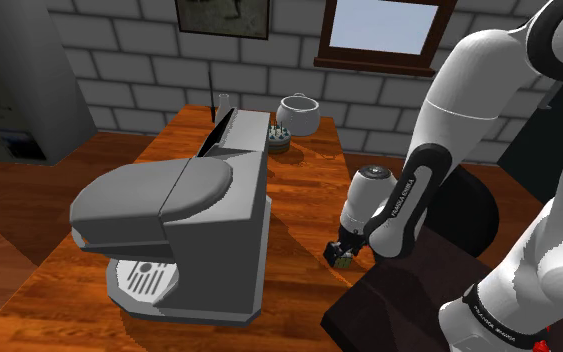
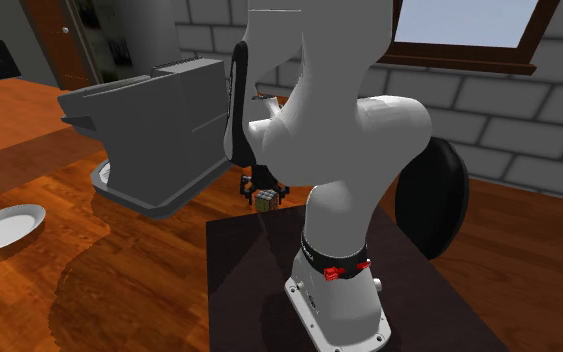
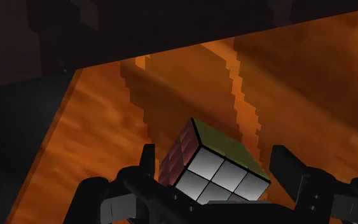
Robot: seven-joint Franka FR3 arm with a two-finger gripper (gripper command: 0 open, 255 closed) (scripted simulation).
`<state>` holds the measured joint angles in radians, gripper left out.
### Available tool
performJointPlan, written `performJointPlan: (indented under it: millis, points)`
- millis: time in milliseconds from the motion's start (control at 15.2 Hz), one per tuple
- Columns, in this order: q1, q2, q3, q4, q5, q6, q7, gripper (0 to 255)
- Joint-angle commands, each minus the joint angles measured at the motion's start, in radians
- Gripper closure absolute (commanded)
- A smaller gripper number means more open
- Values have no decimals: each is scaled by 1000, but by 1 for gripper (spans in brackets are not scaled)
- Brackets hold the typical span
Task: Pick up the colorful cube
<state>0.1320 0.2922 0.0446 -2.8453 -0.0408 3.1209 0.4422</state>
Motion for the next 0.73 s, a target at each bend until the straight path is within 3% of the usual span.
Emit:
performJointPlan:
  millis: [0, 66, 660]
  points:
    - [5, 18, -5, 3, -1, 15, 1, 0]
    - [6, 19, -5, 4, -1, 15, 1, 255]
    - [5, 18, -5, 4, -1, 15, 1, 255]
